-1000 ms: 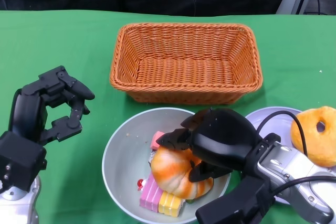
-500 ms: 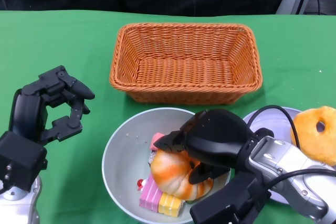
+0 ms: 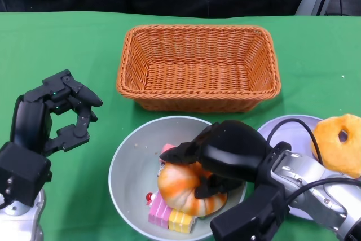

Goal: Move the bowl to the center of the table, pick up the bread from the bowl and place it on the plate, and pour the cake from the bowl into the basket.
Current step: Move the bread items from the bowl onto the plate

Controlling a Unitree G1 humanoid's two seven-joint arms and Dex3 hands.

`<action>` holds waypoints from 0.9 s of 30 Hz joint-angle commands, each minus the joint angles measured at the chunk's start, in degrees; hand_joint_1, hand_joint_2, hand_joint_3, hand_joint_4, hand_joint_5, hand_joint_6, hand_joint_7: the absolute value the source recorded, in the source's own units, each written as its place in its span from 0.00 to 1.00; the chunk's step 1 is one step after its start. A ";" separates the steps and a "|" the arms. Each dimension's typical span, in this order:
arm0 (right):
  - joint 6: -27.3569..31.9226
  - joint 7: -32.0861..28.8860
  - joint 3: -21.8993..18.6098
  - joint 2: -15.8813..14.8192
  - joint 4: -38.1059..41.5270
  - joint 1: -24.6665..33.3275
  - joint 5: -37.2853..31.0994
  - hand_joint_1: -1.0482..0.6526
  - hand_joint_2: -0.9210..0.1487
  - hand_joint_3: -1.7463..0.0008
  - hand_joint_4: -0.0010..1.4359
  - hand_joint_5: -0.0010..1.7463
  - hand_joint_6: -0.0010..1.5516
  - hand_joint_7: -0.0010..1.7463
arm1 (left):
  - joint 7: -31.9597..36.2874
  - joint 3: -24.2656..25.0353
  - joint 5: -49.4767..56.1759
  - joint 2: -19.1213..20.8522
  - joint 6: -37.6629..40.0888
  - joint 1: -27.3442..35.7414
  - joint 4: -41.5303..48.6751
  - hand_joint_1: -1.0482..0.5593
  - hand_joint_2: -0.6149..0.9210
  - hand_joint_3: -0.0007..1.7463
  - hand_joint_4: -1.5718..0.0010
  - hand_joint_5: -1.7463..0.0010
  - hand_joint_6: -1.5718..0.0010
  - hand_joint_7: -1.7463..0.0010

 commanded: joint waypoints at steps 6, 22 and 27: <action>-8.49 -8.39 -0.10 1.14 10.29 -2.08 3.08 0.50 0.04 1.00 0.52 0.65 0.66 0.03 | 0.77 0.36 -0.44 0.44 -0.18 0.89 -0.83 0.65 0.77 0.62 0.49 0.13 0.48 0.23; -14.89 -22.05 -0.08 2.34 18.12 -4.21 1.84 0.53 0.05 1.00 0.49 0.67 0.73 0.05 | 0.32 0.10 -0.51 0.42 -0.25 0.90 -0.60 0.66 0.78 0.62 0.49 0.13 0.48 0.23; -18.30 -25.40 -1.17 3.04 20.00 -4.76 3.20 0.52 0.02 0.99 0.51 0.69 0.74 0.05 | 0.16 0.07 -0.76 0.43 -0.39 1.03 -0.57 0.66 0.78 0.61 0.49 0.13 0.48 0.24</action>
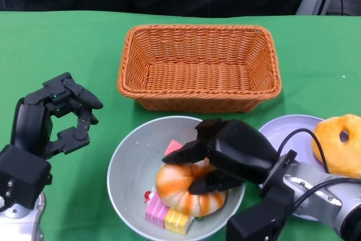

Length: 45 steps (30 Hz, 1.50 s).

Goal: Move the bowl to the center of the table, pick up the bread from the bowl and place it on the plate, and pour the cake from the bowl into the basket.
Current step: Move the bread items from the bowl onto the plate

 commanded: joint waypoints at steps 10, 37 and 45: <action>-5.52 -1.83 -5.28 1.54 2.87 -1.83 5.69 0.49 0.01 0.97 0.46 0.89 0.46 0.61 | 0.27 0.32 -0.42 0.82 -0.10 0.46 -0.23 0.65 0.78 0.61 0.49 0.14 0.48 0.24; -6.90 4.23 -12.34 2.17 -2.69 1.04 13.75 0.50 0.04 0.99 0.50 0.87 0.52 0.54 | 0.14 0.31 -0.73 0.75 1.00 0.41 -0.55 0.66 0.79 0.59 0.49 0.14 0.47 0.25; -7.65 7.97 -15.99 2.72 -5.46 3.18 20.32 0.48 0.04 0.99 0.51 0.90 0.51 0.58 | 0.17 0.41 -0.63 1.00 1.07 0.24 -0.14 0.66 0.80 0.58 0.49 0.14 0.47 0.25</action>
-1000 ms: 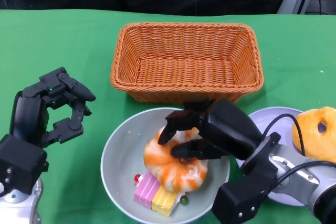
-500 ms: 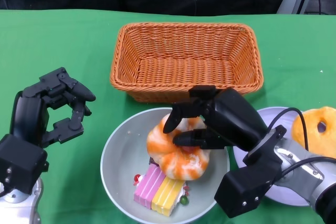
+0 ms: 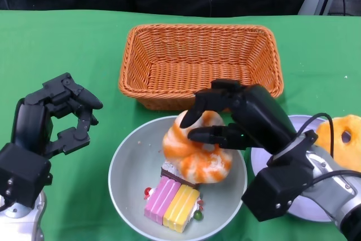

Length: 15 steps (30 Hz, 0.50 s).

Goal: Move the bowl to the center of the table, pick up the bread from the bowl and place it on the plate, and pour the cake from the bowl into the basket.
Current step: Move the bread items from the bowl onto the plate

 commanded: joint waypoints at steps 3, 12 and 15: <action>0.39 2.95 -3.35 0.42 -3.62 2.15 4.90 0.47 0.05 0.99 0.51 0.91 0.52 0.59 | 0.07 0.55 -0.49 1.08 -0.16 0.15 0.22 0.66 0.80 0.58 0.49 0.14 0.47 0.25; 5.72 8.66 -7.89 1.91 -12.19 6.54 11.72 0.45 0.03 0.97 0.52 0.97 0.48 0.67 | 0.16 0.54 -0.42 1.34 -0.46 -0.07 0.71 0.66 0.80 0.58 0.49 0.14 0.47 0.25; 8.38 9.86 -9.25 2.53 -15.70 8.19 13.20 0.45 0.02 0.96 0.52 0.98 0.47 0.69 | 0.16 0.53 -0.37 1.44 -0.62 -0.09 0.79 0.66 0.79 0.59 0.49 0.14 0.47 0.25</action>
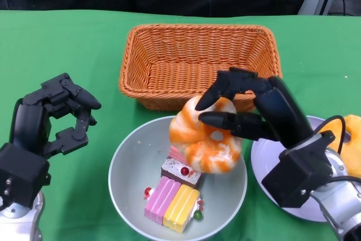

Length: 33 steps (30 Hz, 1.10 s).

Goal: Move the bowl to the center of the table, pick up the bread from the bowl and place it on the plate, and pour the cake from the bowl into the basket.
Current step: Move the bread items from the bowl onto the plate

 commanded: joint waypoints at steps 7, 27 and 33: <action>11.12 4.89 -6.20 1.83 -14.88 6.65 10.43 0.46 0.00 0.90 0.50 0.98 0.42 0.75 | -0.16 0.60 -0.66 1.24 -0.40 -0.02 0.58 0.65 0.79 0.59 0.49 0.14 0.47 0.25; 17.41 8.75 -15.93 3.51 -22.66 12.36 21.74 0.55 0.25 0.51 0.50 0.99 0.39 0.78 | -0.16 0.70 -0.82 1.27 -0.41 -0.43 1.07 0.65 0.78 0.60 0.48 0.14 0.47 0.26; 15.27 9.46 -18.46 2.90 -18.32 14.75 21.81 0.56 0.20 0.57 0.50 1.00 0.36 0.80 | -0.39 0.76 -0.98 1.58 -0.67 -0.55 1.56 0.65 0.78 0.60 0.49 0.14 0.47 0.26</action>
